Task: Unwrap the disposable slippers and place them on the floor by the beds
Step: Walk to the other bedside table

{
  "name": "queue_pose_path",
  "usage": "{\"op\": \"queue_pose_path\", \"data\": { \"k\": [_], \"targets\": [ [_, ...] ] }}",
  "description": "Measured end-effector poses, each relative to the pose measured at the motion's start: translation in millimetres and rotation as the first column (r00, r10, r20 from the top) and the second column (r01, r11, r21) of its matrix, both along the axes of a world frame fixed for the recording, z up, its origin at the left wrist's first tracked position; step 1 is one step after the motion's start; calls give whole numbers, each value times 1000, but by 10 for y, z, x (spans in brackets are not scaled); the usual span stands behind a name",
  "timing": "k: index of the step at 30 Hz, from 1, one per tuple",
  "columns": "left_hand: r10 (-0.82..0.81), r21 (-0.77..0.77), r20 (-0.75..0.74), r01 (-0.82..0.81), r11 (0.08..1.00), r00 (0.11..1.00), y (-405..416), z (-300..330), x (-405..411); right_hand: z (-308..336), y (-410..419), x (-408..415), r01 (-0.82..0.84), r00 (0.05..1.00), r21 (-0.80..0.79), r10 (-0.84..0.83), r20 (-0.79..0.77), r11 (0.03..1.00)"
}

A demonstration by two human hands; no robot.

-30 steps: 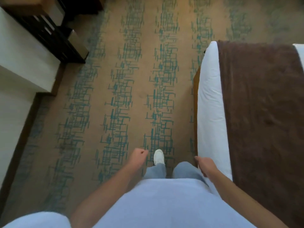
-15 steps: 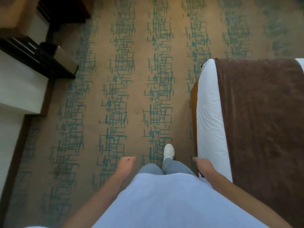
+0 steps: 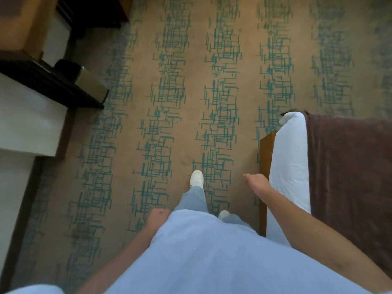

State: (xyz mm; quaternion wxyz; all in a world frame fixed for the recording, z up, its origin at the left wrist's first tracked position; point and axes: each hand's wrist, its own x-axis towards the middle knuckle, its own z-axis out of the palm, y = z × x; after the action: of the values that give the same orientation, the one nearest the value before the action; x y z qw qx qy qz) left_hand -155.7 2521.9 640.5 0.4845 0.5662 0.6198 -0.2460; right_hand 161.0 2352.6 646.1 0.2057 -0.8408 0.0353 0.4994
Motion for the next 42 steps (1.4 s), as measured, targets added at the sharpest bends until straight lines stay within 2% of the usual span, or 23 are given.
{"op": "queue_pose_path", "data": {
  "k": [3,6,10,13,18,21,26,30,35,39,42],
  "targets": [
    [-86,39,70,83,996,994,587,91,752,-124,-8,101,1,1000,-133,-3,-12,991],
    [-201,52,116,197,979,973,1030,167,1540,-238,-40,146,-29,996,-214,10,-90,976],
    [-338,72,193,330,941,921,1450,274,2516,-280,41,319,83,974,-293,-139,-177,953],
    [-367,99,191,354,930,911,1732,211,2946,-261,284,675,89,971,-280,-146,-190,956],
    [-290,133,108,275,952,951,2210,134,3310,-201,1029,1685,290,937,-203,-320,-137,935],
    [-231,140,59,221,965,971,2485,126,3354,-76,1634,2358,362,920,-105,-374,-119,926],
    [-198,88,65,192,977,978,2852,105,3714,36,2542,3326,407,912,74,-399,-96,911],
    [-248,75,73,243,967,966,3272,96,4350,-49,2831,3844,411,911,57,-408,-59,910],
    [-490,20,44,489,872,871,3710,161,5615,-52,2527,3972,468,878,-118,-476,-55,876],
    [-583,38,146,584,811,800,3589,306,6886,-127,2109,3784,514,822,-239,-552,-139,824],
    [-684,63,177,686,725,708,3382,342,7822,-601,1765,3626,564,752,-298,-628,-200,770]
  ]
}}
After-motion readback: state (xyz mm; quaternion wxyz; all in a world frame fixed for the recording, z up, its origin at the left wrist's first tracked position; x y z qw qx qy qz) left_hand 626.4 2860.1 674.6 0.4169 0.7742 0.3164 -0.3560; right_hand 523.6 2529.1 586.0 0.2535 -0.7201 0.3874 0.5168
